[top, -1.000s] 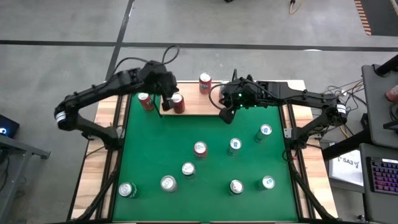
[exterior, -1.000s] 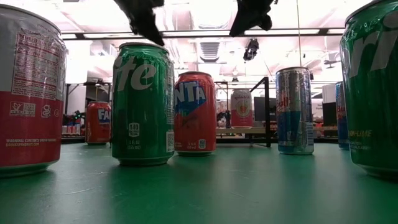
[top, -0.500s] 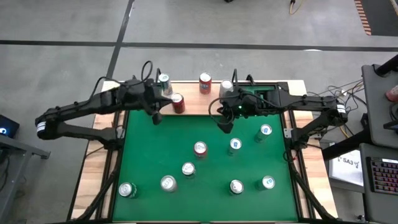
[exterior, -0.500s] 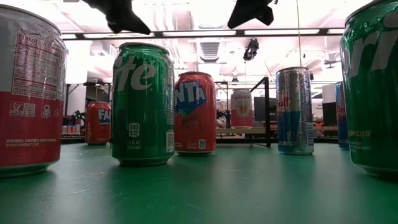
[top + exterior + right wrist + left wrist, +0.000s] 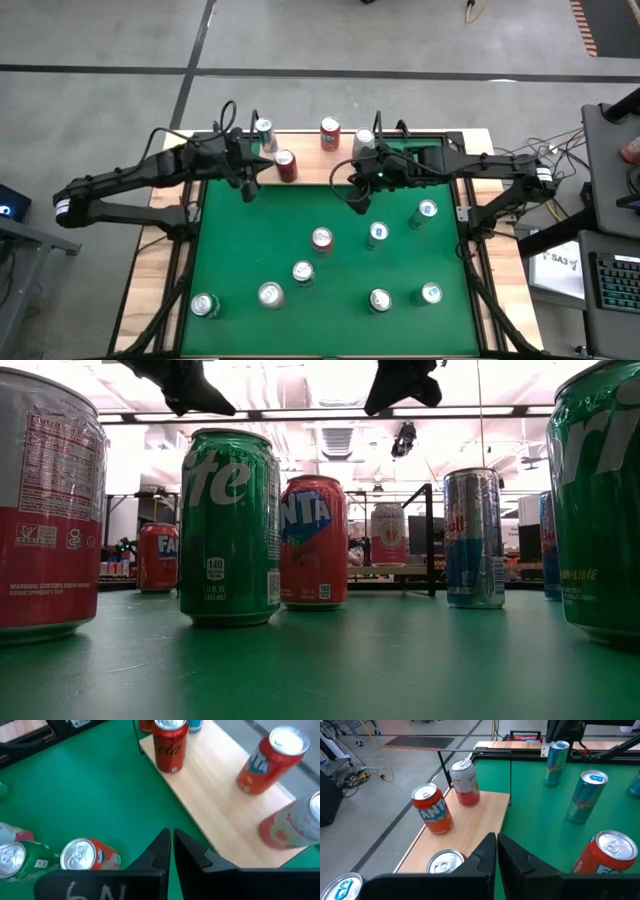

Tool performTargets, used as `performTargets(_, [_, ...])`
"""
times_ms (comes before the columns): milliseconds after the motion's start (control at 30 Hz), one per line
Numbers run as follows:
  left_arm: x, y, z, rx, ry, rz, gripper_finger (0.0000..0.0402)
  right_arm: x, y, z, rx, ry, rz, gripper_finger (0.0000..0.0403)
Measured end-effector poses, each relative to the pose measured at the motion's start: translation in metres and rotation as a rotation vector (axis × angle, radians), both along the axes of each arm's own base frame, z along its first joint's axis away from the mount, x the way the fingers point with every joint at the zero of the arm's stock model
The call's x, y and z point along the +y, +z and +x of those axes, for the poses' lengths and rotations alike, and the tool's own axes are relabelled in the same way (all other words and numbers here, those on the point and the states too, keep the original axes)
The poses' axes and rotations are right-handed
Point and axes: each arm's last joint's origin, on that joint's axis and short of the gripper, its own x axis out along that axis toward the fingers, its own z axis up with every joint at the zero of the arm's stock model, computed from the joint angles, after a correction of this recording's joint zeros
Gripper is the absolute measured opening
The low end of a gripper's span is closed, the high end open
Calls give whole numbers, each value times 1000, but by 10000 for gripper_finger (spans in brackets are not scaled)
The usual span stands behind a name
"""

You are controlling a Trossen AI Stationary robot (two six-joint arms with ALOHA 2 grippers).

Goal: Pick and place cans onto a shelf
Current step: Put the right green soda can on the shelf

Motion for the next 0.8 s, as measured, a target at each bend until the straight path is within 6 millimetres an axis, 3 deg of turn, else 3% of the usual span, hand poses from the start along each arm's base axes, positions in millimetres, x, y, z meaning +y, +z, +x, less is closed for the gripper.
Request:
performTargets(500, [0, 0, 2, 5, -11, 22, 0, 16, -19, -11, 193, -80, 405, 12])
performTargets(800, [1, -1, 2, 9, -11, 21, 0, 51, -21, -11, 241, -55, 644, 12])
